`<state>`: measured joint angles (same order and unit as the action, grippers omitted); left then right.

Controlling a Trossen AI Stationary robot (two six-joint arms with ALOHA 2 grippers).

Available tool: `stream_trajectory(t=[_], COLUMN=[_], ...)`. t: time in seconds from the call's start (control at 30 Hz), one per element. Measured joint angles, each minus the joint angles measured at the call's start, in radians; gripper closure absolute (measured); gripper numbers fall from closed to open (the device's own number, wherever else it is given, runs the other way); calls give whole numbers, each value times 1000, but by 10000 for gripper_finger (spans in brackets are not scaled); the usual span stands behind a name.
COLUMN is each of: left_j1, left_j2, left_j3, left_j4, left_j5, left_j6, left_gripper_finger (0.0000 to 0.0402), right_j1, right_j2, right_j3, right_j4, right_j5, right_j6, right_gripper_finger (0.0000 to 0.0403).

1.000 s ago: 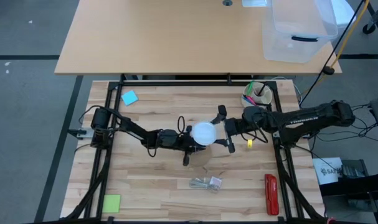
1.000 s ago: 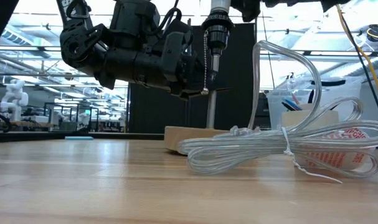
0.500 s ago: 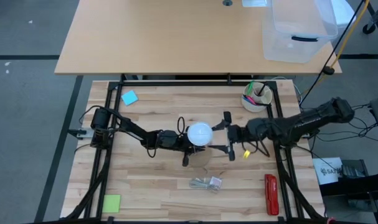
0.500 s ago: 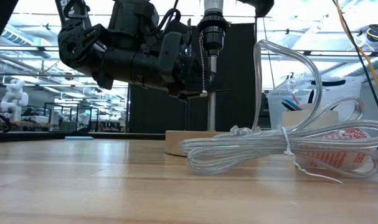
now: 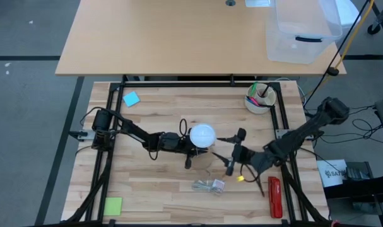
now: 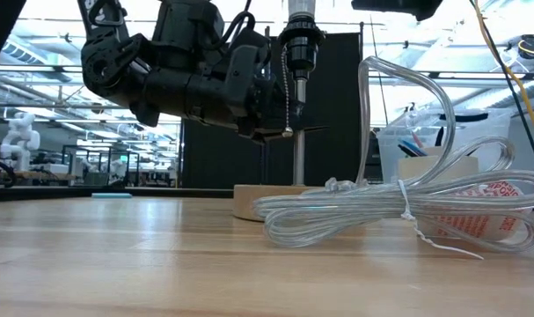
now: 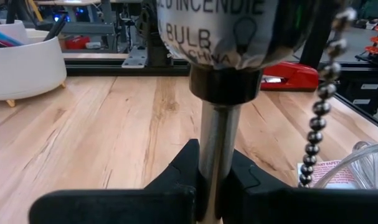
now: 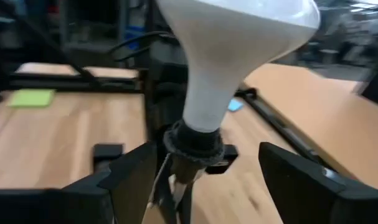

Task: Screw lightbulb
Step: Remove the lightbulb from the lamp

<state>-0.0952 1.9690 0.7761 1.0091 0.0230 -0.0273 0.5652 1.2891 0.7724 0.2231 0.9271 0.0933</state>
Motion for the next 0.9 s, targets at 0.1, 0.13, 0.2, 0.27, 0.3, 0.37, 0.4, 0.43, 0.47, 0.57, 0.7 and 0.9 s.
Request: stream_trajectory(t=[0.1,0.13,0.2,0.27,0.3,0.37,0.4,0.43,0.47,0.57,0.7,0.9], left_j1=[0,-1,-1,-1,-1,-1,-2,-2,-2,-1,0,1], left_j2=[0,0,0,1,1,1,1,1,1,2,2,2], left_j3=[0,0,0,0,0,1,1,1,1,1,1,1], left_j4=[0,1,1,5,6,7,7,8,9,14,14,14], left_j5=[-18,-29,-48,-56,-63,-86,-99,-112,-124,-171,-228,-278], left_j6=[-7,-12,-17,-20,-23,-28,-30,-31,-32,-40,-50,-56], left_gripper_finger=[373,373,373,373,373,373,373,373,373,373,373,373], right_j1=[6,6,3,-4,-7,-15,-16,-20,-22,-32,-56,-95], right_j2=[71,96,141,185,206,250,271,292,312,361,399,406], right_j3=[-1,-1,-1,-1,-1,-1,-1,-1,-1,-2,-2,28], right_j4=[121,174,277,376,421,509,544,579,613,723,838,866], right_j5=[68,86,103,103,103,123,143,163,183,244,248,230], right_j6=[-28,-44,-77,-99,-105,-107,-107,-109,-109,-137,-192,-283], right_gripper_finger=[139,141,146,149,150,151,151,151,151,151,151,151])
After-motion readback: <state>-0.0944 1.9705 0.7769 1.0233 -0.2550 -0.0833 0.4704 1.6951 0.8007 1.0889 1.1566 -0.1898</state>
